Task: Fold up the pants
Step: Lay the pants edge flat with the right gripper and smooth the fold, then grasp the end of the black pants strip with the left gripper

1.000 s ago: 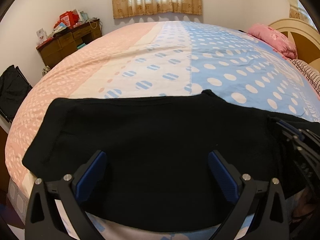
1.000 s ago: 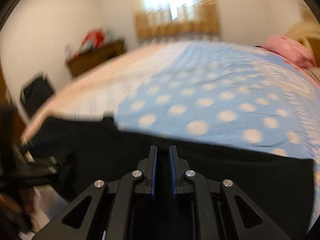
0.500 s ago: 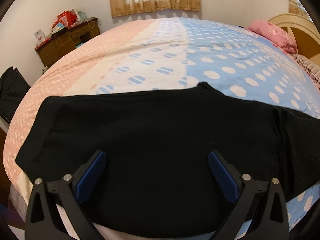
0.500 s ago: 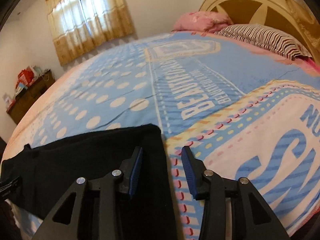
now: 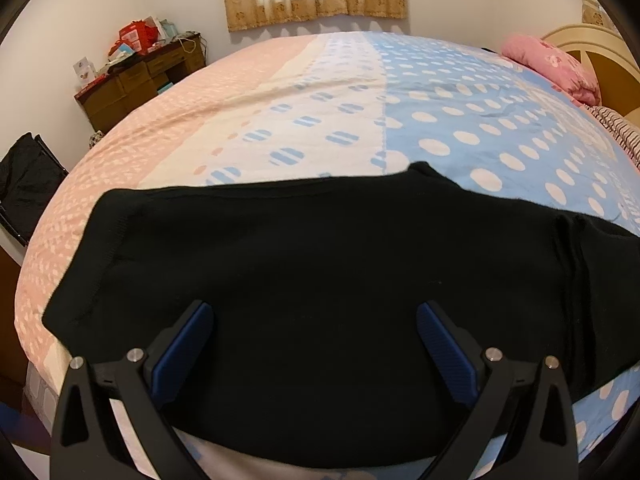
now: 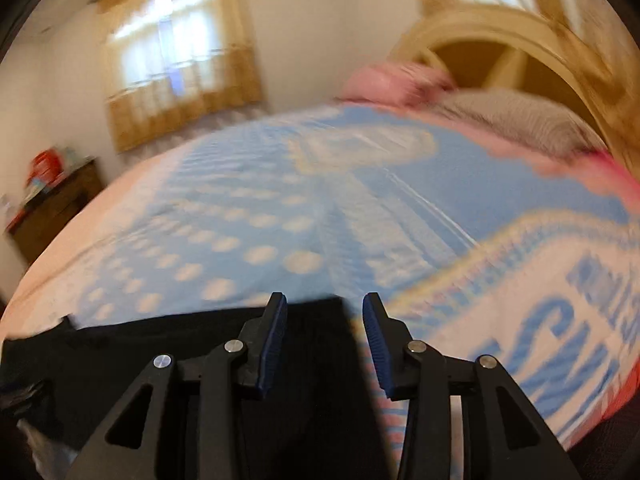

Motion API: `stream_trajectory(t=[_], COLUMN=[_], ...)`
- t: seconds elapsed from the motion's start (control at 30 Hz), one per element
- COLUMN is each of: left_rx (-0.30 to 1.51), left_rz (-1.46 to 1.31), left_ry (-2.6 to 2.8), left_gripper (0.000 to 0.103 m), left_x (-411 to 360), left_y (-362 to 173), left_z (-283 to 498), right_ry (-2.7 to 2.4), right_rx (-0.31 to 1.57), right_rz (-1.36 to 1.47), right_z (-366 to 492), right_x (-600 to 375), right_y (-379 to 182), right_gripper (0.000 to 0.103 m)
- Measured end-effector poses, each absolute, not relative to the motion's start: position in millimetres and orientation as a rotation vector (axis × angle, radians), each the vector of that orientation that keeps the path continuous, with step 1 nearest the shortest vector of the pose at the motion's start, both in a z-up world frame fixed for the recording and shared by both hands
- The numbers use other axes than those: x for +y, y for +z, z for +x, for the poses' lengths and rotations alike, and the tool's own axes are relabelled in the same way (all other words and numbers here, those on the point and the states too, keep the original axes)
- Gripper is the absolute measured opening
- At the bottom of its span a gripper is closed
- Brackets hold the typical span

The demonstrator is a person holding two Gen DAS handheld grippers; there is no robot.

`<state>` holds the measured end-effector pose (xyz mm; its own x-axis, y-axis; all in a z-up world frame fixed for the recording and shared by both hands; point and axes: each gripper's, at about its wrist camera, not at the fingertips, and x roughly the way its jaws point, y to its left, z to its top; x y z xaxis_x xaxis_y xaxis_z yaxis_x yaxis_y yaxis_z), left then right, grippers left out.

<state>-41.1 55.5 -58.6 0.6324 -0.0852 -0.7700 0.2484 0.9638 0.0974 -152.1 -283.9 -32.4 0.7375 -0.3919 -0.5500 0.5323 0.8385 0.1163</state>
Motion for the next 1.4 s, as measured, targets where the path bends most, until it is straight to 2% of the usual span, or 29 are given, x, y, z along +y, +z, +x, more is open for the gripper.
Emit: stream_trajectory(t=[0.2, 0.4, 0.53, 0.73, 1.07, 1.2, 1.4], left_rx=[0.819, 0.768, 0.792, 0.797, 0.76, 0.86, 0.841], left_rz=[0.156, -0.016, -0.086, 0.003, -0.054, -0.154, -0.154], left_ry=[-0.125, 0.08, 0.252, 0.324, 0.376, 0.309, 0.299], left_gripper=[0.103, 0.103, 0.087, 0.09, 0.091, 0.092, 0.091], left_x=[73, 138, 173, 162, 177, 183, 180], left_y=[-50, -36, -40, -54, -41, -57, -57], left_z=[-39, -30, -19, -13, -18, -8, -9], right_ry=[-0.208, -0.108, -0.13, -0.162, -0.154, -0.164, -0.172], right_rx=[0.592, 0.616, 0.634, 0.66, 0.665, 0.674, 0.667], right_rz=[0.19, 0.095, 0.134, 0.239, 0.238, 0.262, 0.289], right_z=[-123, -116, -114, -116, -114, -114, -114], right_x=[-204, -166, -175, -194, -191, -196, -199], right_y=[-43, -53, -56, -59, -62, -64, -64], right_gripper=[0.043, 0.043, 0.043, 0.043, 0.043, 0.043, 0.043])
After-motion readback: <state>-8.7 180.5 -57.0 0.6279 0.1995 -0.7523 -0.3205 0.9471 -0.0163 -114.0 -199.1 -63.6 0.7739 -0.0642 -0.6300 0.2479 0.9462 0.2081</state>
